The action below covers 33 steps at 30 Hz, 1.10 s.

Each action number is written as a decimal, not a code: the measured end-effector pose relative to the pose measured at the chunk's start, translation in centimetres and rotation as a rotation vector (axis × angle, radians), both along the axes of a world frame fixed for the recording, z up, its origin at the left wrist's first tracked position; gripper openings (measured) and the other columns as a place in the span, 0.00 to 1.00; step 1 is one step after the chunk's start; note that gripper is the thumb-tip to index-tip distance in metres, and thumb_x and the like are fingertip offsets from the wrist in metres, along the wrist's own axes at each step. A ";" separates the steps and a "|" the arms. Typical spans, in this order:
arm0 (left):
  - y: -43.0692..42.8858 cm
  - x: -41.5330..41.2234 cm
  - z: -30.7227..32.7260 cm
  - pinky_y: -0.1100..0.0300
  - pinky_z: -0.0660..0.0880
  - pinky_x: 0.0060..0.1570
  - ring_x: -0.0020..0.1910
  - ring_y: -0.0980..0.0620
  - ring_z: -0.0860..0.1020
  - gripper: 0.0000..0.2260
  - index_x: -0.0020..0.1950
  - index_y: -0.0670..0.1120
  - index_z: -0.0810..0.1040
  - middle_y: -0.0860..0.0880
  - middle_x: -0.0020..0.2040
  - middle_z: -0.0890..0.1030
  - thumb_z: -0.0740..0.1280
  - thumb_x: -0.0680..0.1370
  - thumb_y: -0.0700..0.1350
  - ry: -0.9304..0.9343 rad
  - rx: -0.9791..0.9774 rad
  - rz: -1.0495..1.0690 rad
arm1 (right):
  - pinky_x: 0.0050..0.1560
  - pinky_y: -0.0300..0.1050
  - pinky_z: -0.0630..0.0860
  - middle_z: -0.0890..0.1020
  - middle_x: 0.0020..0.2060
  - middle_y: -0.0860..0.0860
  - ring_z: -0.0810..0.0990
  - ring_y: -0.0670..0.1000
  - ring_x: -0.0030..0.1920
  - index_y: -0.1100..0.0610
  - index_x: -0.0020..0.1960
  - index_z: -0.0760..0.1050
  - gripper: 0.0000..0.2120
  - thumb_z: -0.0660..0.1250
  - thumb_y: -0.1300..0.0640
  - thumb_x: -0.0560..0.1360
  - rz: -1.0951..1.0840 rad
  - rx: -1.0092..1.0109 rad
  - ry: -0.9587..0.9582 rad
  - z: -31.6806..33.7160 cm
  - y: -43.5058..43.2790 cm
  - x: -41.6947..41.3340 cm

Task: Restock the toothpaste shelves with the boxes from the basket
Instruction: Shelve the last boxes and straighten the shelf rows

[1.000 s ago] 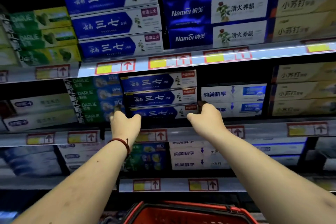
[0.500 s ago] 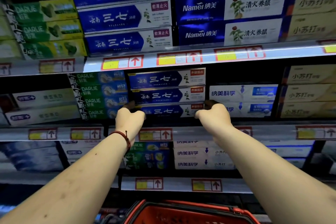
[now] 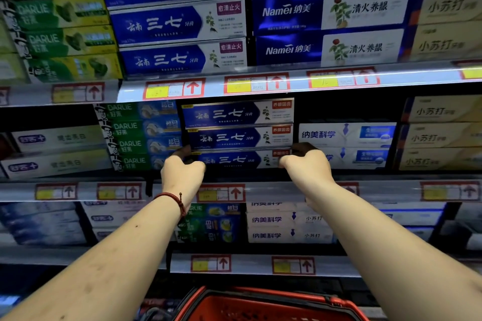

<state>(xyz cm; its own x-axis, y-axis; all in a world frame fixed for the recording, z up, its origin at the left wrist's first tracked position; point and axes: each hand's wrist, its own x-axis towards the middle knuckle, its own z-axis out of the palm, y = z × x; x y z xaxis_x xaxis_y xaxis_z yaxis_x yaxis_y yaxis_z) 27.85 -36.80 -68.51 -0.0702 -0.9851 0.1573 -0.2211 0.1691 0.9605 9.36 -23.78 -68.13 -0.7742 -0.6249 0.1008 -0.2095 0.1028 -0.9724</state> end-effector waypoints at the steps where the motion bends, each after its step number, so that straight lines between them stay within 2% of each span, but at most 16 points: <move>1: 0.1 0.1 0.1 0.66 0.70 0.35 0.40 0.57 0.75 0.22 0.71 0.48 0.75 0.50 0.50 0.79 0.68 0.78 0.36 -0.009 0.001 -0.011 | 0.38 0.40 0.72 0.83 0.50 0.49 0.79 0.49 0.47 0.50 0.55 0.79 0.12 0.71 0.59 0.72 0.004 -0.005 0.008 0.0 0.0 0.0; 5: 0.8 -0.1 0.6 0.54 0.77 0.54 0.53 0.45 0.78 0.22 0.71 0.48 0.75 0.46 0.57 0.79 0.69 0.77 0.41 -0.116 -0.072 -0.074 | 0.37 0.41 0.75 0.83 0.48 0.50 0.78 0.48 0.44 0.53 0.55 0.78 0.10 0.68 0.60 0.74 -0.001 0.028 0.120 0.8 0.1 0.3; 8: 0.7 -0.4 1.6 0.52 0.80 0.49 0.47 0.46 0.79 0.27 0.73 0.46 0.73 0.43 0.60 0.78 0.67 0.73 0.46 -0.100 -0.133 -0.035 | 0.41 0.46 0.79 0.83 0.48 0.53 0.80 0.51 0.44 0.55 0.63 0.75 0.17 0.66 0.61 0.74 -0.032 0.043 0.221 2.2 -0.2 0.4; 9: 0.8 -0.5 2.2 0.54 0.79 0.44 0.44 0.47 0.79 0.23 0.69 0.44 0.75 0.43 0.58 0.79 0.66 0.74 0.46 -0.084 -0.142 -0.026 | 0.39 0.45 0.79 0.82 0.49 0.52 0.80 0.50 0.43 0.54 0.68 0.73 0.22 0.66 0.61 0.74 -0.027 0.022 0.212 2.7 -0.4 0.4; 11: 0.8 -0.6 3.3 0.56 0.74 0.37 0.40 0.46 0.77 0.06 0.52 0.46 0.78 0.43 0.51 0.79 0.66 0.77 0.42 -0.044 -0.139 -0.011 | 0.34 0.41 0.75 0.81 0.51 0.51 0.78 0.48 0.42 0.51 0.76 0.68 0.29 0.65 0.62 0.75 -0.009 -0.031 0.131 3.3 -0.7 0.4; 12: 0.5 -0.8 3.6 0.55 0.74 0.38 0.40 0.46 0.76 0.06 0.45 0.51 0.74 0.44 0.49 0.78 0.66 0.78 0.41 -0.038 -0.147 -0.005 | 0.33 0.41 0.73 0.81 0.51 0.51 0.78 0.48 0.42 0.51 0.76 0.68 0.30 0.66 0.62 0.75 -0.005 -0.040 0.104 3.5 -0.8 0.5; 13: 0.4 -0.9 3.8 0.55 0.74 0.37 0.40 0.46 0.76 0.11 0.41 0.54 0.69 0.45 0.48 0.78 0.66 0.78 0.40 -0.037 -0.124 0.005 | 0.34 0.41 0.73 0.81 0.51 0.51 0.77 0.48 0.42 0.52 0.75 0.69 0.28 0.67 0.61 0.75 -0.007 -0.042 0.088 3.5 -1.0 0.5; 14: 0.3 -0.9 3.9 0.56 0.73 0.36 0.39 0.47 0.76 0.12 0.41 0.55 0.68 0.45 0.48 0.78 0.66 0.78 0.40 -0.033 -0.120 0.003 | 0.35 0.42 0.74 0.81 0.50 0.51 0.77 0.48 0.43 0.53 0.73 0.71 0.26 0.67 0.60 0.75 -0.009 -0.043 0.076 3.5 -1.1 0.6; 16: 0.4 -0.9 4.1 0.59 0.71 0.33 0.36 0.48 0.75 0.06 0.47 0.49 0.73 0.44 0.46 0.79 0.67 0.77 0.39 -0.009 -0.110 -0.005 | 0.39 0.46 0.77 0.81 0.49 0.52 0.78 0.50 0.43 0.57 0.65 0.75 0.19 0.68 0.59 0.74 -0.028 -0.033 0.058 3.4 -1.3 0.6; 19: 0.5 -0.9 4.2 0.57 0.72 0.35 0.37 0.45 0.76 0.06 0.51 0.46 0.74 0.43 0.46 0.80 0.67 0.76 0.39 -0.005 -0.095 -0.026 | 0.49 0.55 0.82 0.82 0.47 0.55 0.80 0.54 0.45 0.60 0.52 0.77 0.08 0.68 0.59 0.74 -0.037 -0.023 0.044 3.4 -1.3 0.8; 22: 0.7 -1.2 4.3 0.53 0.75 0.38 0.40 0.43 0.78 0.05 0.45 0.49 0.72 0.42 0.46 0.80 0.66 0.76 0.40 -0.007 -0.074 -0.053 | 0.52 0.58 0.81 0.82 0.48 0.57 0.80 0.57 0.48 0.62 0.56 0.77 0.11 0.67 0.61 0.74 -0.036 -0.009 0.058 3.5 -1.0 1.0; 24: 1.1 -1.6 4.3 0.50 0.75 0.40 0.44 0.40 0.79 0.03 0.45 0.46 0.72 0.41 0.48 0.80 0.66 0.75 0.42 -0.032 -0.072 -0.043 | 0.49 0.55 0.81 0.82 0.50 0.57 0.81 0.58 0.49 0.61 0.63 0.75 0.17 0.67 0.62 0.74 -0.027 -0.012 0.063 3.4 -0.7 0.9; 25: 1.3 -1.9 4.2 0.50 0.74 0.41 0.47 0.39 0.78 0.05 0.44 0.44 0.72 0.40 0.50 0.78 0.66 0.75 0.43 -0.050 -0.081 -0.007 | 0.44 0.50 0.80 0.82 0.50 0.57 0.81 0.57 0.48 0.59 0.64 0.74 0.18 0.67 0.62 0.74 -0.016 -0.018 0.073 3.3 -0.5 0.8; 28: 3.2 -3.3 3.5 0.49 0.74 0.50 0.53 0.39 0.75 0.07 0.46 0.42 0.70 0.40 0.58 0.73 0.66 0.77 0.45 -0.089 -0.145 0.109 | 0.34 0.42 0.73 0.80 0.45 0.53 0.78 0.51 0.42 0.58 0.57 0.74 0.11 0.68 0.61 0.75 -0.007 -0.025 0.127 2.5 0.7 -0.1; 30: 4.9 -4.8 2.4 0.50 0.76 0.50 0.50 0.41 0.77 0.08 0.51 0.42 0.74 0.41 0.56 0.76 0.66 0.77 0.45 -0.139 -0.196 0.039 | 0.34 0.44 0.71 0.79 0.41 0.53 0.76 0.53 0.40 0.60 0.47 0.72 0.05 0.68 0.62 0.75 -0.069 -0.054 0.149 1.7 2.3 -1.1; 33: 7.4 -7.8 0.6 0.53 0.77 0.51 0.49 0.44 0.79 0.06 0.52 0.43 0.78 0.44 0.50 0.81 0.68 0.77 0.44 -0.245 -0.238 -0.165 | 0.35 0.42 0.71 0.81 0.44 0.55 0.76 0.50 0.37 0.60 0.49 0.75 0.03 0.65 0.64 0.76 -0.177 -0.094 0.161 0.5 5.0 -3.3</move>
<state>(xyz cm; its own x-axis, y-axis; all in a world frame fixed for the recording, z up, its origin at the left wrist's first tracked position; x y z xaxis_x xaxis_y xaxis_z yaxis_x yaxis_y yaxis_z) 20.02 -29.35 -67.92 -0.2892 -0.8952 0.3392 -0.3902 0.4338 0.8121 6.07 -18.80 -67.65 -0.8400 -0.4628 0.2831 -0.3494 0.0622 -0.9349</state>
